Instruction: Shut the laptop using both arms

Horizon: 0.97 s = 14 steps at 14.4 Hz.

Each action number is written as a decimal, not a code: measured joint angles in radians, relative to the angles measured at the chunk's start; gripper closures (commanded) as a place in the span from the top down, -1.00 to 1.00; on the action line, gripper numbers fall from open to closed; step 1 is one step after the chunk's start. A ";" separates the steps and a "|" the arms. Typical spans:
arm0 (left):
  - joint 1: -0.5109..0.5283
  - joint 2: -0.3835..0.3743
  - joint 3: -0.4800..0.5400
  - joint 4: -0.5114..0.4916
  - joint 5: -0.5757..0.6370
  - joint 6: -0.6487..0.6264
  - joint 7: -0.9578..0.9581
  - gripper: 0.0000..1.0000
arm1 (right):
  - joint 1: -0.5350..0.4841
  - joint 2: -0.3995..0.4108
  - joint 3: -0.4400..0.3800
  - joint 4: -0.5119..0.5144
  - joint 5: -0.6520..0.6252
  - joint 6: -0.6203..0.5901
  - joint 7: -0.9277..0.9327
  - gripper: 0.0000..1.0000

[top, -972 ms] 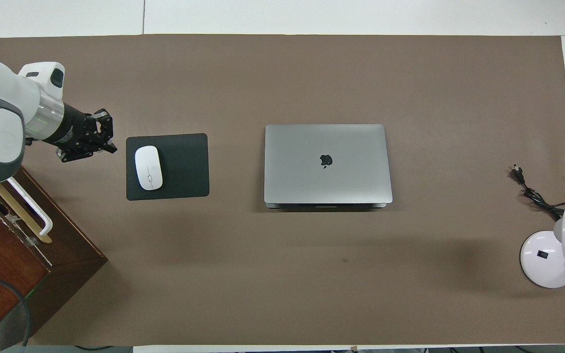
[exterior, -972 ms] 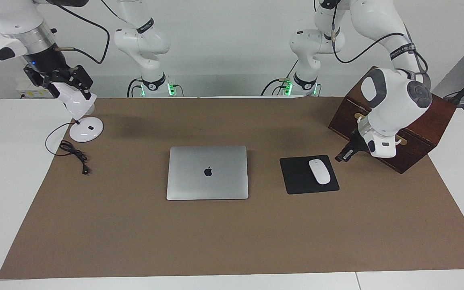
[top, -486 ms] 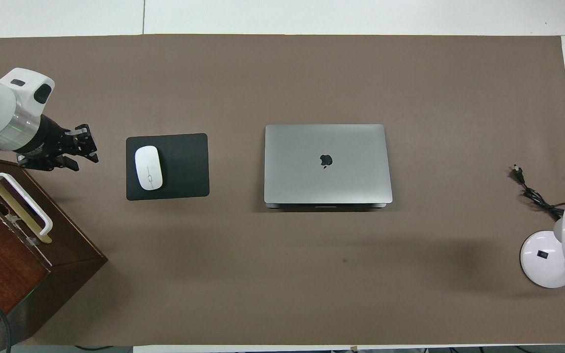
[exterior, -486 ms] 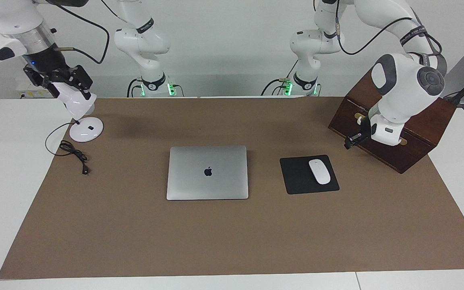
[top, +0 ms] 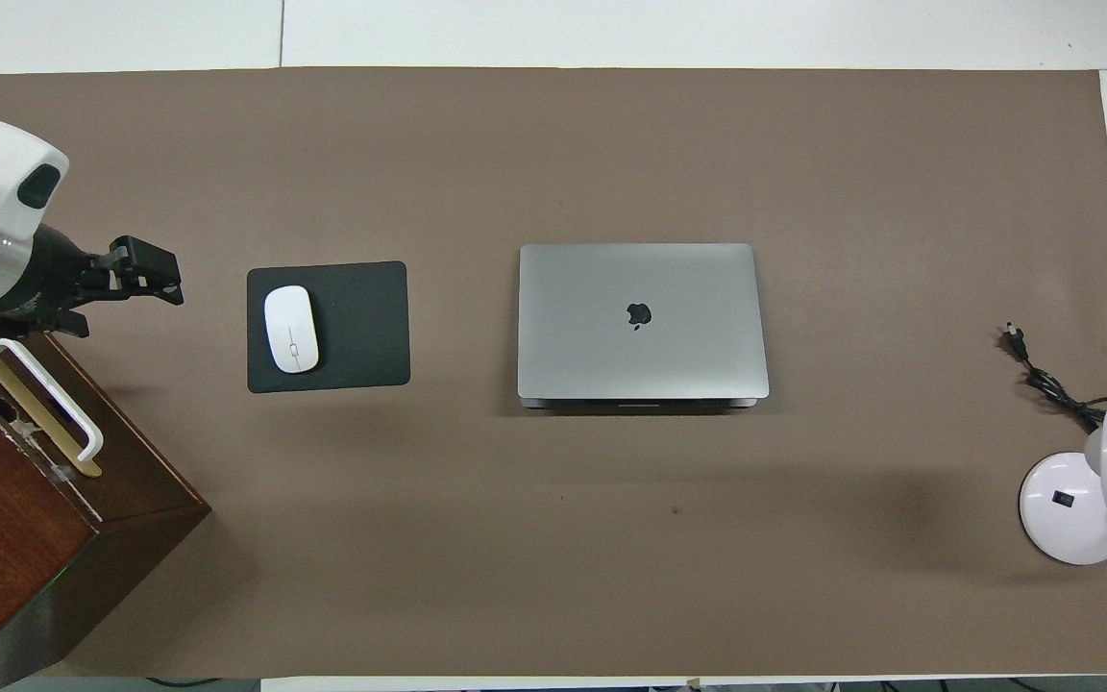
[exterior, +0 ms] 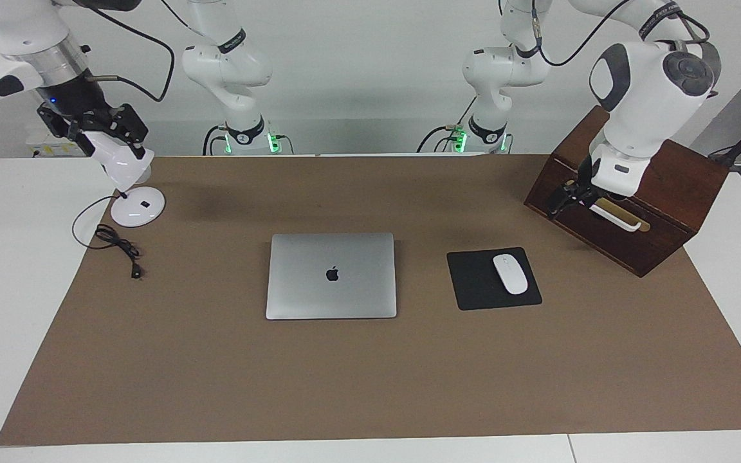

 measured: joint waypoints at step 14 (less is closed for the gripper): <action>0.001 -0.028 -0.003 -0.014 0.001 -0.027 0.078 1.00 | 0.000 0.000 0.016 0.000 -0.052 -0.002 -0.020 1.00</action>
